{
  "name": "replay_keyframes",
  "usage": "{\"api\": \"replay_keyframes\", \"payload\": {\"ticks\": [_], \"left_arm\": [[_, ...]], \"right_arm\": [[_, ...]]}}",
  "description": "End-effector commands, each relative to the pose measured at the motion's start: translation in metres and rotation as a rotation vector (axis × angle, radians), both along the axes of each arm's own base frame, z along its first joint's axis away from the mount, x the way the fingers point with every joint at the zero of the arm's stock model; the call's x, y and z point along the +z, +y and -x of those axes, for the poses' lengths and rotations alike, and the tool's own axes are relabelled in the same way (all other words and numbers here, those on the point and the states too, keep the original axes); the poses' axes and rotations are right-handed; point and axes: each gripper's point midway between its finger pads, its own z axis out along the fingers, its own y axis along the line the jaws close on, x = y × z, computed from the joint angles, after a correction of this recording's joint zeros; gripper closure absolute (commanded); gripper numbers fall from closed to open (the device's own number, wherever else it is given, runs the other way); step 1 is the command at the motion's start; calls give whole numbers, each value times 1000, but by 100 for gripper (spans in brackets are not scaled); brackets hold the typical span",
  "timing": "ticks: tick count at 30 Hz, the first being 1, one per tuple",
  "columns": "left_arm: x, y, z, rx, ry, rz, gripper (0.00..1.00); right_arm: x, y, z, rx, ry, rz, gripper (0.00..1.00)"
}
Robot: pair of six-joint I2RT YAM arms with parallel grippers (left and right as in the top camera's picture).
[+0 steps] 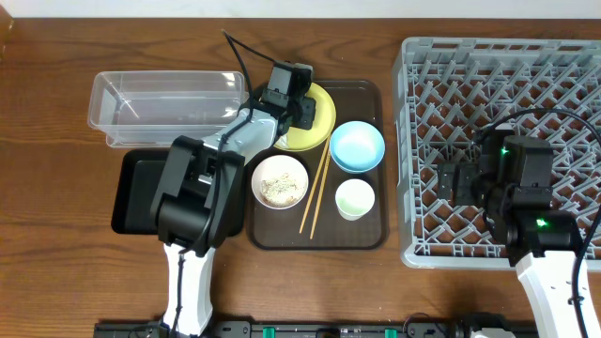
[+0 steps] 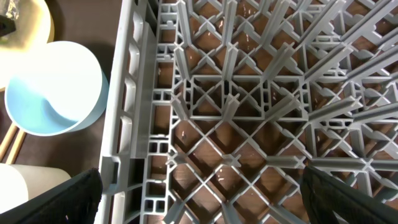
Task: Sort waste into correct bins and load items into the dishwasher rack
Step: 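Reach the left gripper to the yellow plate and grasp the snack wrapper, then carry the wrapper left and drop it into the clear bin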
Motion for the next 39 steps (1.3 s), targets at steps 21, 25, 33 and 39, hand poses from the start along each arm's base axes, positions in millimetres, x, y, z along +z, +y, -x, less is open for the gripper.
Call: {"api": "replay_keyframes", "payload": {"ticks": [21, 25, 33, 39], "left_arm": [[128, 195, 49, 825, 84, 56, 78], [119, 206, 50, 849, 107, 49, 48], [131, 158, 44, 699, 134, 214, 16], [128, 101, 54, 557, 147, 182, 11]], "right_arm": [[10, 5, -4, 11, -26, -7, 1], [10, 6, -4, 13, -25, -9, 1], [10, 5, -4, 13, -25, -9, 1], [11, 5, -4, 13, -29, -9, 1]]}}
